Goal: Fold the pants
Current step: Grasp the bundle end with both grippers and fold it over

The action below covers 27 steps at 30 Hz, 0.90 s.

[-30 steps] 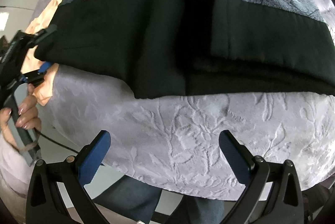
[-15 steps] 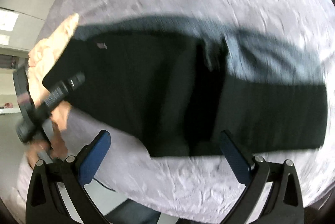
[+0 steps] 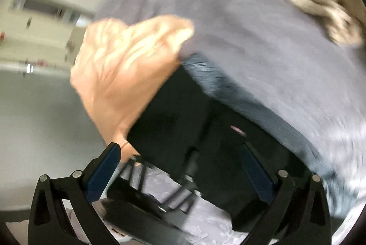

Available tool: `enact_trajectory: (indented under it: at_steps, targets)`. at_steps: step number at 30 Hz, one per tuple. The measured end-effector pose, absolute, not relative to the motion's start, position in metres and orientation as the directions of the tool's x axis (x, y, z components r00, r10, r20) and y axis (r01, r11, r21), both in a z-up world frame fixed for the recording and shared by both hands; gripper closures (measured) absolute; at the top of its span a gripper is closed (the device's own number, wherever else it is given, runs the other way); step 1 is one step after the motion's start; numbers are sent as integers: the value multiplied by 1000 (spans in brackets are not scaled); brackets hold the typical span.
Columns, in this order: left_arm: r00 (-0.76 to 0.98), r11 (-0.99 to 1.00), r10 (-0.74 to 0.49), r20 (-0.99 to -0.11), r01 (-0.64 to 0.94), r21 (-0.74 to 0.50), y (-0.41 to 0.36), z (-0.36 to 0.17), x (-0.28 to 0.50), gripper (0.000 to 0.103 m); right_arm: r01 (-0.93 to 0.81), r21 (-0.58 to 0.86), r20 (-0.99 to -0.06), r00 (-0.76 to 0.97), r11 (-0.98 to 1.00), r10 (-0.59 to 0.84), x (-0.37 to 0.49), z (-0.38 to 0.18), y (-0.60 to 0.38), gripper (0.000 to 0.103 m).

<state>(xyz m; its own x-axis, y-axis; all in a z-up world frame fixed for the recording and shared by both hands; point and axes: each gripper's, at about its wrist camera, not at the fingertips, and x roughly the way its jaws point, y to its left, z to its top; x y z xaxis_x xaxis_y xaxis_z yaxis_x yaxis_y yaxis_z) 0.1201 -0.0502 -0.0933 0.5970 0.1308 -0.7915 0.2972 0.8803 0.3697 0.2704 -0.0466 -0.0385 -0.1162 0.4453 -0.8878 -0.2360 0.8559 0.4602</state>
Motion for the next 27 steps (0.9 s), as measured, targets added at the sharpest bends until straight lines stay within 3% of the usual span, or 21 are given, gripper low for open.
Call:
enact_trajectory:
  at_steps: [7,8,9,10,12,16,22,27]
  targets:
    - [587,892,129,-799,284,352,-48,-91,121,64,-329,404,-905,-278,853,321,286,-80,20,0]
    - [586,891,132,-800,282,354,-49,-91,122,64,-320,398,-902,-307,860,304,287,-88,21,8]
    - [585,891,134,-800,282,355,-50,-91,122,64,-313,400,-897,-329,862,296,287,-93,20,45]
    - [578,892,134,-805,283,352,-50,-91,123,64,-298,412,-886,-352,861,302,285,-99,17,69]
    - [573,893,128,-809,287,346,-52,-89,122,64,-285,414,-887,-340,864,313,282,-99,5,82]
    - [625,870,104,-774,319,375,-68,-68,113,64,-245,502,-858,-264,829,441,274,-73,-36,83]
    - [687,854,-8,-727,383,352,-110,-13,97,64,-121,669,-743,-87,733,663,250,-25,-133,83]
    - [705,817,-122,-699,471,332,-166,25,75,63,-56,753,-649,98,655,754,205,9,-224,82]
